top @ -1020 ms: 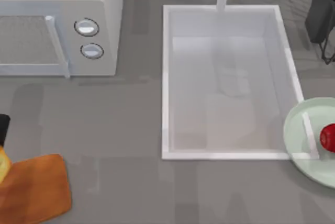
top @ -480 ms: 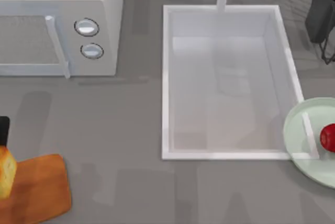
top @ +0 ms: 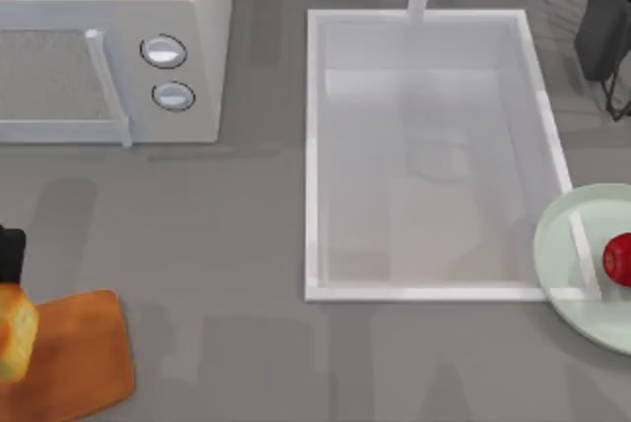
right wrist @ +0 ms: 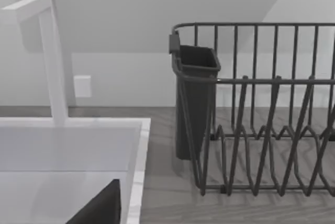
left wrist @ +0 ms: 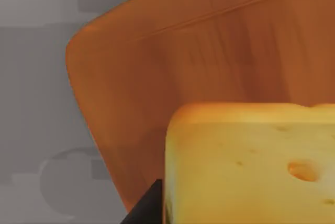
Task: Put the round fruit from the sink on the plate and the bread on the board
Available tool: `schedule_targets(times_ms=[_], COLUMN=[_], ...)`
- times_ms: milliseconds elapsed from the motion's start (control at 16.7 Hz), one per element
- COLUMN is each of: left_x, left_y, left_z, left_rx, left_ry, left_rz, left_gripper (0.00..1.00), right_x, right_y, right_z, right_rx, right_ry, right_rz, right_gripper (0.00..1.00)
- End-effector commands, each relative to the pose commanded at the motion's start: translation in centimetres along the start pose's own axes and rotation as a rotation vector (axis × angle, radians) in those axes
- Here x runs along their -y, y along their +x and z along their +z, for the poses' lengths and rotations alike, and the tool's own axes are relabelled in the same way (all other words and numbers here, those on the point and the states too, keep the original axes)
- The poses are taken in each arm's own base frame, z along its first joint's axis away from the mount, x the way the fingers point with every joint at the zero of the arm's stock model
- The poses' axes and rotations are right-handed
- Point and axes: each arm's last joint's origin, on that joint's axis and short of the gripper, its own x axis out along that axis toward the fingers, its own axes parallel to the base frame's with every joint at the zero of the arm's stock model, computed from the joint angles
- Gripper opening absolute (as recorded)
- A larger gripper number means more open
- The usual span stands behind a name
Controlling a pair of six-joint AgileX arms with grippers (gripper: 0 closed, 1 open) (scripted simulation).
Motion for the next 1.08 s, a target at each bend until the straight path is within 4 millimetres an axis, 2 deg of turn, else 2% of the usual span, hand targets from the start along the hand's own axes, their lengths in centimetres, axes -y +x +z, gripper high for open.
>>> schedule_targets(times_ms=[420,660,1080], left_x=[-0.1,-0.1,-0.1], left_y=[2.7,2.7,2.7], left_z=[-0.1,-0.1,-0.1], left_rx=[0.000,0.000,0.000], left_ry=[0.000,0.000,0.000], left_rz=[-0.004,-0.002,-0.002], left_gripper=[0.00,0.00,0.53], right_x=[0.0,0.0,0.0], right_y=[0.0,0.0,0.0], right_z=[0.0,0.0,0.0], right_rx=[0.000,0.000,0.000], right_ry=[0.000,0.000,0.000], right_rz=[0.000,0.000,0.000], right_gripper=[1.00,1.00,1.00])
